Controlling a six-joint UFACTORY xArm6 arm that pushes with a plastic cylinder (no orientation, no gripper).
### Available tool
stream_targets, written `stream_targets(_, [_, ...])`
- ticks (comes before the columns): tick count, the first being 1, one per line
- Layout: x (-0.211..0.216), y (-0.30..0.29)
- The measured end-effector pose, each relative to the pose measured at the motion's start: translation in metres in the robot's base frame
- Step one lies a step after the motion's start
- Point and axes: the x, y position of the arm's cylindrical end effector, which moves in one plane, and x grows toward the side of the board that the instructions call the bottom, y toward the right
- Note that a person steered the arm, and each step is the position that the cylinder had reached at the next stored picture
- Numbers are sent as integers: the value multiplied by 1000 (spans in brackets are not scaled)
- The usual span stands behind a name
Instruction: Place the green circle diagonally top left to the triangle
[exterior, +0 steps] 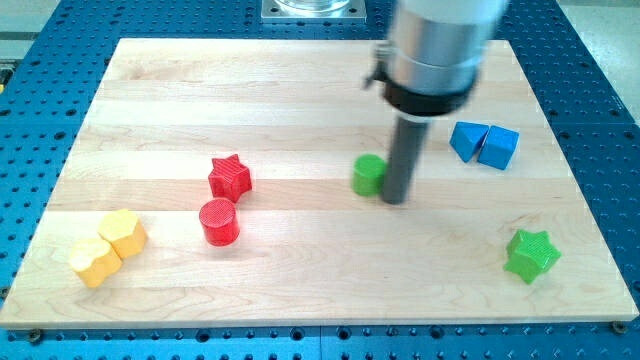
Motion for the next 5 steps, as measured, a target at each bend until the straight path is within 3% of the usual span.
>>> stream_targets(1, [-5, -24])
stream_targets(2, [20, 19])
stream_targets(3, [9, -29])
stream_targets(5, [-74, -58])
